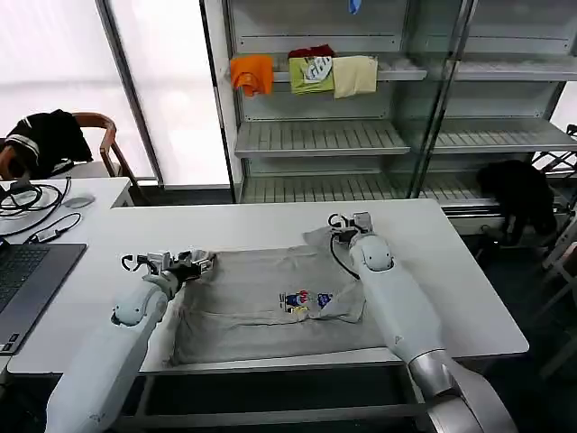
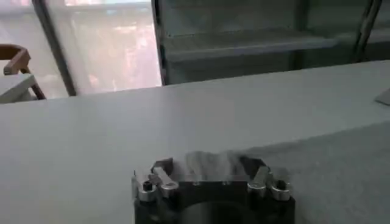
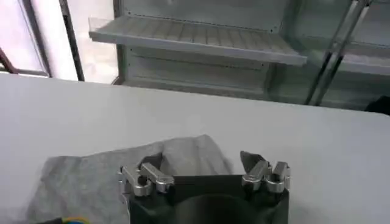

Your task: Fold and organize the clothes.

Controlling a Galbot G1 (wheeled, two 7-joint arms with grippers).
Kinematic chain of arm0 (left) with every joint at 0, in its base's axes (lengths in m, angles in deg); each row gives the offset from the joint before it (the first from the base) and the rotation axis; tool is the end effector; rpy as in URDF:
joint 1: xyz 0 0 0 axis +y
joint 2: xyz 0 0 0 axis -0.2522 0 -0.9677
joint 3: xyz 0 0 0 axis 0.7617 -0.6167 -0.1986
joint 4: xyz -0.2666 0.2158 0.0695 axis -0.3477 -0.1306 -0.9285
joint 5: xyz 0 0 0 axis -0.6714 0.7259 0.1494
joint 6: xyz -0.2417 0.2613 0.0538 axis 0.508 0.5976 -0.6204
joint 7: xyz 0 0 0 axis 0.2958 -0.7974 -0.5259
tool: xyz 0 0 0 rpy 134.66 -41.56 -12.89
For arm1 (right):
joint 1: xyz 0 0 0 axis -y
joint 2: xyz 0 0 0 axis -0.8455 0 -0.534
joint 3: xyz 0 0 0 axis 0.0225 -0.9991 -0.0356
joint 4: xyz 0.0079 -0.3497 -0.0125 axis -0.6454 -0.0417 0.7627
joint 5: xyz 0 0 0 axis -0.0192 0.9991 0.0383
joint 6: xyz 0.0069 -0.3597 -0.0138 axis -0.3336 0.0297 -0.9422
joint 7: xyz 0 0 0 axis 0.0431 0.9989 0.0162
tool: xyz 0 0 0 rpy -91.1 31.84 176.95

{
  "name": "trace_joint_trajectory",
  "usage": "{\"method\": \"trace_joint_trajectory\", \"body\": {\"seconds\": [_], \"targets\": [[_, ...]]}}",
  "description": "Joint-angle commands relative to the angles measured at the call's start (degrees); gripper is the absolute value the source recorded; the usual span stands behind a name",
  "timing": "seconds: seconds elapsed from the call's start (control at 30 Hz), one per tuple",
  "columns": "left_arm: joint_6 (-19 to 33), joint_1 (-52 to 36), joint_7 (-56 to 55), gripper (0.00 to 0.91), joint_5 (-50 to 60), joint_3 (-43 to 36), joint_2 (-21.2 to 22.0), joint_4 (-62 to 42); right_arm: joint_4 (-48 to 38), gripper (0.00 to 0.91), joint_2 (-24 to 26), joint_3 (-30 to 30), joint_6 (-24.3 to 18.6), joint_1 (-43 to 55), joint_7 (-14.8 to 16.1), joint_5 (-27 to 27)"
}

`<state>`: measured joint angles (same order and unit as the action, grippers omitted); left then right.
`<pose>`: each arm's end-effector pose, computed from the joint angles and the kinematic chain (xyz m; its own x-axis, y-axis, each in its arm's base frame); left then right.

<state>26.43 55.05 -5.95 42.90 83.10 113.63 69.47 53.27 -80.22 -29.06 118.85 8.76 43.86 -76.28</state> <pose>0.4631 0.1133 -0.2772 -0.8502 0.1320 0.5096 0.1758 0.9837 0.0385 0.5800 0.0301 -0.2577 -0.8545 -0.0243 0.5188 -0.0962 0.9890 -0.1122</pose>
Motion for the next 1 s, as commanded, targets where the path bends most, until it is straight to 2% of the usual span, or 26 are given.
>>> {"method": "trace_joint_trajectory", "body": {"seconds": [0.03, 0.67, 1.0], "targets": [[-0.4, 0.3, -0.11, 0.03, 0.12, -0.12, -0.06, 0.04, -0.11, 0.0, -0.11, -0.16, 0.44, -0.55, -0.06, 0.1], [1.46, 1.4, -1.1, 0.01, 0.26, 0.15, 1.24, 3.03, 10.49, 0.0, 3.32, 1.77, 0.45, -6.31, -1.13, -1.57], [3.64, 1.97, -1.58, 0.02, 0.13, 1.77, 0.31, 8.02, 23.2, 0.0, 4.13, 3.13, 0.47, -8.06, -2.14, -3.33]]}}
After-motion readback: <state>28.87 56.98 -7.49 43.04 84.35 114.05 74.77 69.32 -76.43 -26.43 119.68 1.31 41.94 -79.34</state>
